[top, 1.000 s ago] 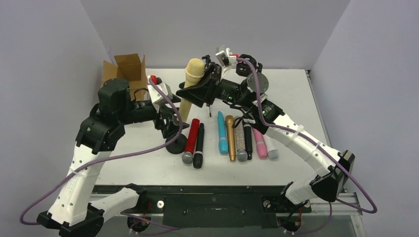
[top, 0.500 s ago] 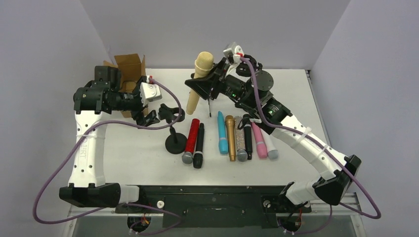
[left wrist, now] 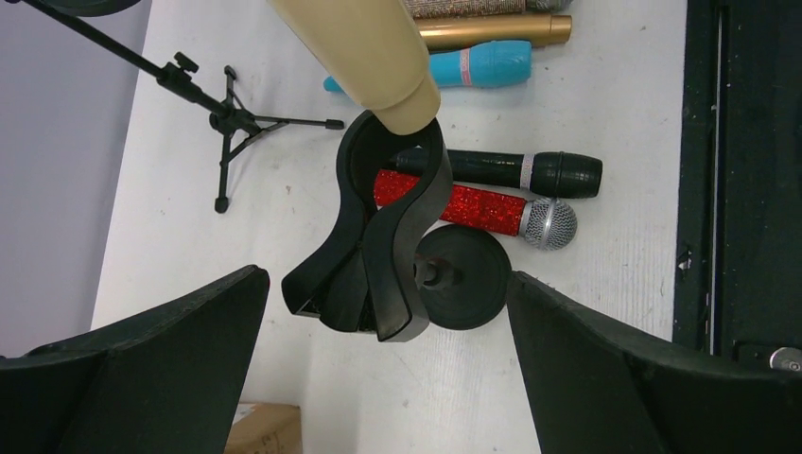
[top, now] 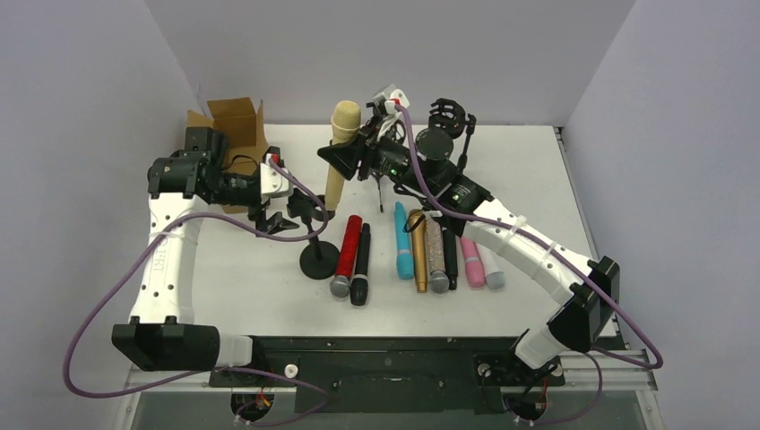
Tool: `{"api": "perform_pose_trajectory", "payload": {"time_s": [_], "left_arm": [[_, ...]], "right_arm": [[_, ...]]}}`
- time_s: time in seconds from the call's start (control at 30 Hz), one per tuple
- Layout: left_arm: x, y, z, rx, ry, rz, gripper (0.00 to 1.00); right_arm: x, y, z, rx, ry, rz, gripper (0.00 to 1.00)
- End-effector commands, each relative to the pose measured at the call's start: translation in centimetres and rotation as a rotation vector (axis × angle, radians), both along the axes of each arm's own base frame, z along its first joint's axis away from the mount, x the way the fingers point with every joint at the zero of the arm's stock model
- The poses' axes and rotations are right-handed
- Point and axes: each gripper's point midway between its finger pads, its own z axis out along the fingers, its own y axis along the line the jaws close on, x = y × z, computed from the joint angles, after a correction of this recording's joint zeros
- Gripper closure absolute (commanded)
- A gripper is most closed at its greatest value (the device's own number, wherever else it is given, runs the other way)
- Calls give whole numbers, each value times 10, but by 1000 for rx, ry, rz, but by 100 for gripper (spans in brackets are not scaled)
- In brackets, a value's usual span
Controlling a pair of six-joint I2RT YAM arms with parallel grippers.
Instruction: Attach the microphones to the stand
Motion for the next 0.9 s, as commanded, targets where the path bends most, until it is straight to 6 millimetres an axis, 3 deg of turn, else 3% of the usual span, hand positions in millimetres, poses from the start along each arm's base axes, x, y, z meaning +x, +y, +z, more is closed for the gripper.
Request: {"api": "perform_pose_trajectory", "payload": {"time_s": [0.0, 0.23, 0.37, 0.6, 0.87], "left_arm": [[10, -12, 6, -85, -50, -71, 4], [21, -5, -4, -121, -48, -37, 1], [20, -6, -13, -150, -23, -7, 10], [18, -6, -6, -234, 0, 34, 14], [5, 0, -1, -241, 9, 48, 16]], "right_arm": [[5, -6, 47, 146, -66, -46, 100], [7, 8, 32, 138, -32, -37, 100], [9, 11, 18, 104, -16, -39, 100], [14, 15, -17, 11, 24, -49, 100], [24, 15, -38, -122, -25, -79, 100]]}}
